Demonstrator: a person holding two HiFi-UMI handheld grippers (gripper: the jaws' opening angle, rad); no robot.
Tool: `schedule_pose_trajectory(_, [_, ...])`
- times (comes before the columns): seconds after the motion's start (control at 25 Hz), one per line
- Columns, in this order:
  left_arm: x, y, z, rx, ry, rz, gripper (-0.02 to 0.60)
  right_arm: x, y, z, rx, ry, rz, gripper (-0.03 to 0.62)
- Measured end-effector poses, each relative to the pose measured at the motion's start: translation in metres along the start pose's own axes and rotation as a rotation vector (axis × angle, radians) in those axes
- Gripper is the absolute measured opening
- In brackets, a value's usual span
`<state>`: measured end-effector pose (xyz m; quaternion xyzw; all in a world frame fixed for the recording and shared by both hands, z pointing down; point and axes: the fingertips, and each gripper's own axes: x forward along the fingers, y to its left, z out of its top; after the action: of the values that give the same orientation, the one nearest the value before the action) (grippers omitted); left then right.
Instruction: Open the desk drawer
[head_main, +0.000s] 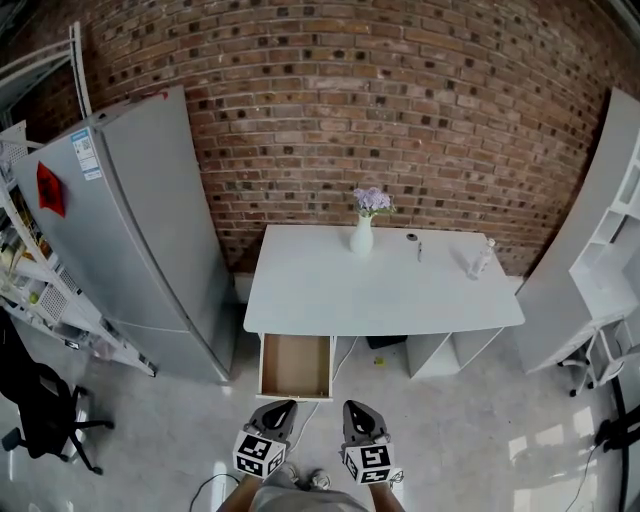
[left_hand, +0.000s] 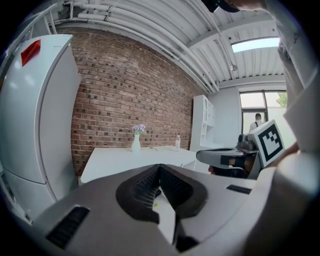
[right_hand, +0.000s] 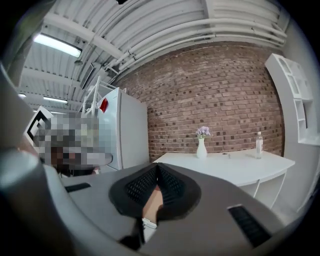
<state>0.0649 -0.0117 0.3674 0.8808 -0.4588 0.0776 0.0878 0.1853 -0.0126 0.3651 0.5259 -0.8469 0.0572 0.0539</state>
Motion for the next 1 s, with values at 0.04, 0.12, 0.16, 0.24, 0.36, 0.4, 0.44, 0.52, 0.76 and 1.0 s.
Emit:
schedule_pose_trajectory(0.04, [-0.002,-0.002,-0.001,0.002,0.003,-0.003,0.012,-0.004,0.005,-0.002,-0.008,0.003,0.000,0.017])
schedule_pose_trajectory(0.12, [-0.005,-0.005,-0.002,0.010,0.004,-0.013,0.012,-0.013,0.013,-0.006,-0.012,0.012,0.000,0.017])
schedule_pose_trajectory(0.16, [-0.006,-0.007,-0.002,0.016,0.003,-0.018,0.012,-0.017,0.016,-0.007,-0.010,0.016,0.000,0.017])
schedule_pose_trajectory(0.24, [-0.011,-0.008,0.002,0.024,-0.002,-0.024,0.012,-0.021,0.022,-0.007,-0.009,0.023,0.002,0.017])
schedule_pose_trajectory(0.36, [-0.019,0.000,0.007,0.022,-0.014,-0.017,0.012,-0.019,0.031,0.001,-0.022,0.019,0.005,0.017])
schedule_pose_trajectory(0.4, [-0.022,0.003,0.008,0.022,-0.015,-0.017,0.012,-0.017,0.034,0.005,-0.028,0.013,0.005,0.017])
schedule_pose_trajectory(0.44, [-0.024,0.006,0.007,0.023,-0.013,-0.019,0.012,-0.015,0.037,0.009,-0.033,0.008,0.004,0.017])
schedule_pose_trajectory(0.52, [-0.030,0.008,0.005,0.024,-0.005,-0.025,0.012,-0.013,0.046,0.015,-0.039,0.002,0.009,0.017])
schedule_pose_trajectory(0.76, [-0.036,0.019,0.007,0.016,-0.011,-0.023,0.012,-0.002,0.059,0.023,-0.049,0.002,0.026,0.017])
schedule_pose_trajectory(1.0, [-0.035,0.033,0.015,0.020,-0.030,-0.009,0.012,0.014,0.064,0.026,-0.054,0.003,0.025,0.017])
